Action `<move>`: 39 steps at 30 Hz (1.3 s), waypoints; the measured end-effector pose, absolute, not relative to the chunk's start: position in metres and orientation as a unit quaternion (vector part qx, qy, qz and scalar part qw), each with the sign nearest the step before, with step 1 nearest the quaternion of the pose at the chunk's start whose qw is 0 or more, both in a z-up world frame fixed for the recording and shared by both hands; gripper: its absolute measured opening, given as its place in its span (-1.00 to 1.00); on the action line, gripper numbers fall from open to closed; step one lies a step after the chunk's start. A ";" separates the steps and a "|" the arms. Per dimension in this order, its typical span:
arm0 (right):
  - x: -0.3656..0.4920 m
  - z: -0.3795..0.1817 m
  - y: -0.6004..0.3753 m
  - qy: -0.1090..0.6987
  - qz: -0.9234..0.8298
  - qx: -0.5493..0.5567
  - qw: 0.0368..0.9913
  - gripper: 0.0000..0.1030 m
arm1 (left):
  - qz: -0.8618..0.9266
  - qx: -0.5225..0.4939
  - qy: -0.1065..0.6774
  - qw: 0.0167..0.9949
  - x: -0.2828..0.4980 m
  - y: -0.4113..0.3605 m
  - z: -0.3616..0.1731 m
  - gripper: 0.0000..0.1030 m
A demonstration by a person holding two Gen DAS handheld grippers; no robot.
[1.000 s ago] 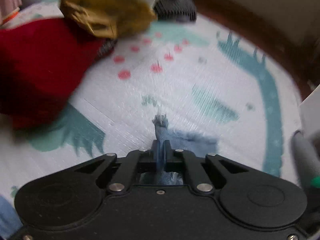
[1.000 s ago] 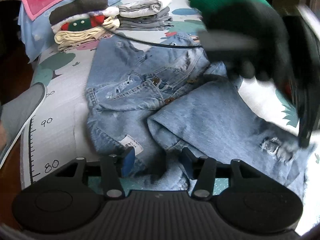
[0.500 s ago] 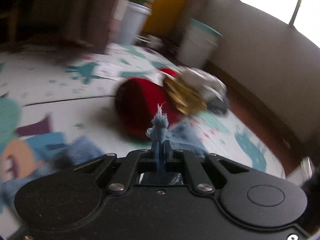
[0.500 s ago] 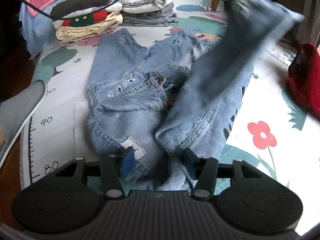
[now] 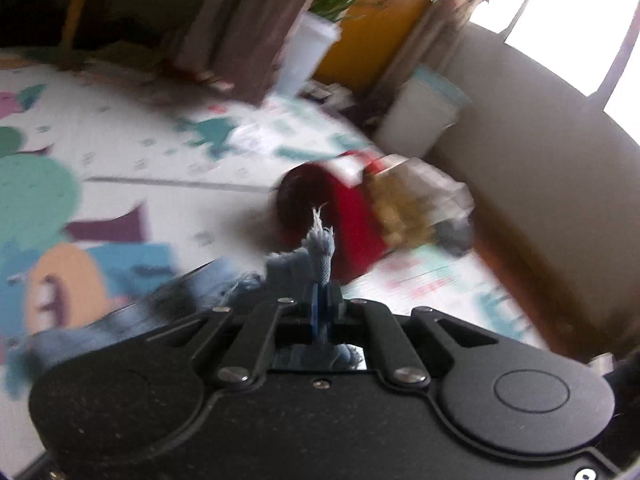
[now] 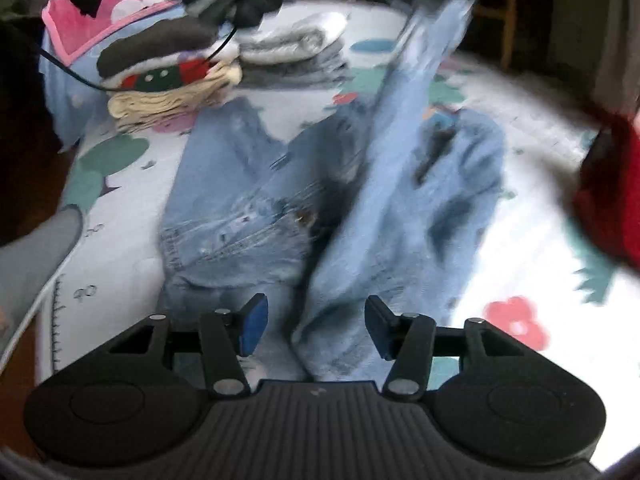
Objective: Fold clothes
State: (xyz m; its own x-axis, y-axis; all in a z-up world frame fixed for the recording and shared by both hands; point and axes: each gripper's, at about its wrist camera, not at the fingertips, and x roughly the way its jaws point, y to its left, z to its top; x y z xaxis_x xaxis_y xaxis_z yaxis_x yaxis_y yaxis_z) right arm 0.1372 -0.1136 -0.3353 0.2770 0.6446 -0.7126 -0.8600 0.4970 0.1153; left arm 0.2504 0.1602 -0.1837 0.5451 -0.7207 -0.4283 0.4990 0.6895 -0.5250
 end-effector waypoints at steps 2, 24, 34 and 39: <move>0.139 -0.343 -0.112 0.386 0.480 -0.136 0.776 0.31 | -0.371 -0.190 0.303 0.857 0.254 0.160 -0.178 -0.97; 0.144 -0.349 -0.124 0.422 0.475 -0.083 0.768 0.35 | -0.240 -0.010 0.491 0.838 0.319 0.114 -0.260 -0.49; 0.145 -0.348 -0.118 0.399 0.468 -0.114 0.780 0.35 | -0.168 0.035 0.549 0.818 0.332 0.058 -0.281 -0.49; 0.138 -0.346 -0.117 0.376 0.470 -0.133 0.787 0.35 | -0.106 0.060 0.555 0.823 0.332 0.051 -0.292 -0.69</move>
